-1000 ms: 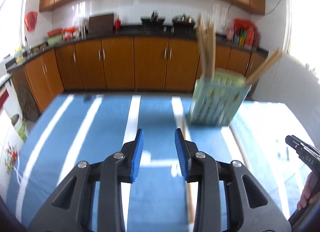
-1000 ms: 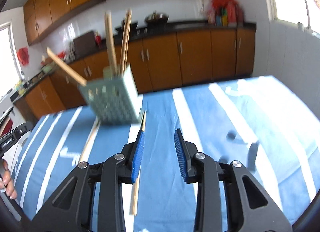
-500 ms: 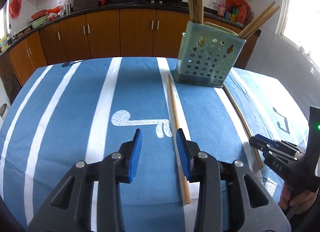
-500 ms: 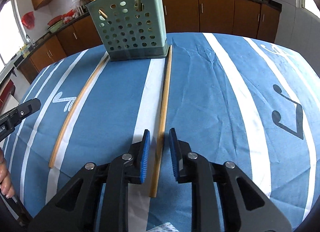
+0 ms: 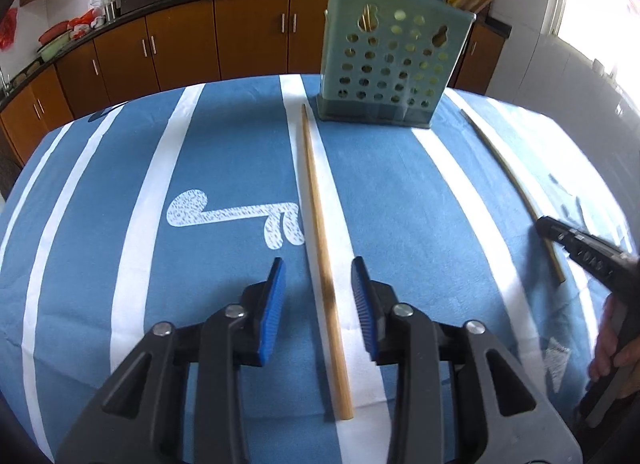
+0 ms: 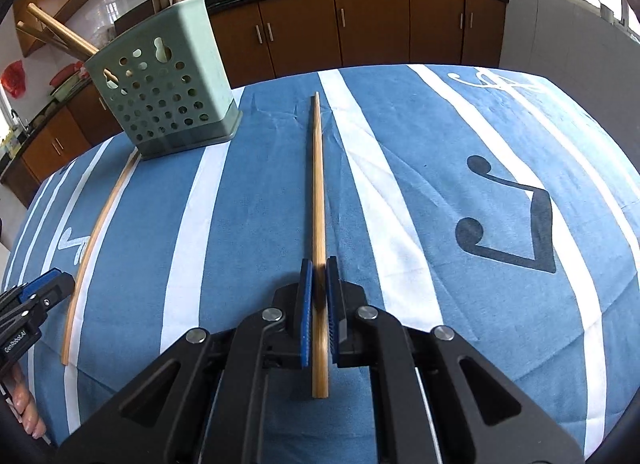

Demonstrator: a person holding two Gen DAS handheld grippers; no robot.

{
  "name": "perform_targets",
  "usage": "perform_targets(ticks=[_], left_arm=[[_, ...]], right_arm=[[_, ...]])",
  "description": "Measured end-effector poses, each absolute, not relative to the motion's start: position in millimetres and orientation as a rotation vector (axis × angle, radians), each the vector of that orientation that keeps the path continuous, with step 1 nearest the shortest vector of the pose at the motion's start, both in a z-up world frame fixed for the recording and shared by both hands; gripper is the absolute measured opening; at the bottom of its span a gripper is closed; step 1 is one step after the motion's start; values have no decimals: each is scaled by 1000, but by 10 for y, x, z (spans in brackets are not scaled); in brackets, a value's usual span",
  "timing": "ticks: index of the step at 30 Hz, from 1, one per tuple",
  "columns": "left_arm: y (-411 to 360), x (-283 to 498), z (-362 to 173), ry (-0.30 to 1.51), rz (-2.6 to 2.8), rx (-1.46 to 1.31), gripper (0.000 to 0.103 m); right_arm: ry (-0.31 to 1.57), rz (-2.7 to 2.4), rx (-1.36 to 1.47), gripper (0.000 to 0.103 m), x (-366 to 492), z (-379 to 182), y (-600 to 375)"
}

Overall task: Organize utensils
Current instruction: 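Close the right gripper on a chopstick while the left gripper grasps another, then hold both chopsticks and lift them off the cloth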

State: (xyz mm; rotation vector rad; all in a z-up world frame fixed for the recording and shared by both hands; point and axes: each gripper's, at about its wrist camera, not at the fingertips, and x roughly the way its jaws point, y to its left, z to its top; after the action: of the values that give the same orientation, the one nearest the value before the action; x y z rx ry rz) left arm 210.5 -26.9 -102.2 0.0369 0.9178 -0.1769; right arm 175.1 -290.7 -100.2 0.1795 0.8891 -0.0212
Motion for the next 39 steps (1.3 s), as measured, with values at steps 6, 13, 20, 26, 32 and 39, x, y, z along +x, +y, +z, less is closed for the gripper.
perform_targets(ticks=[6,13,20,26,32,39], left_arm=[[-283,2106,-1066,898,-112,85,8],[225,2200,-1040,912,14,-8,8],[401,2194,-1031,896,27,-12,11],[376,2231,-1048,896,24,-23,13],[391,2229,-1050,896,17,-37,13],[407,2223,-1047,895,12,-47,13]], right_arm=[[891,-13,175,8,1779,-1008,-2889],[883,17,135,8,1790,-1017,-2808],[875,12,105,8,1799,-1025,-2777],[874,10,97,8,1806,-1029,-2779],[873,10,99,8,1807,-1033,-2775],[873,12,100,8,1809,-1036,-2777]])
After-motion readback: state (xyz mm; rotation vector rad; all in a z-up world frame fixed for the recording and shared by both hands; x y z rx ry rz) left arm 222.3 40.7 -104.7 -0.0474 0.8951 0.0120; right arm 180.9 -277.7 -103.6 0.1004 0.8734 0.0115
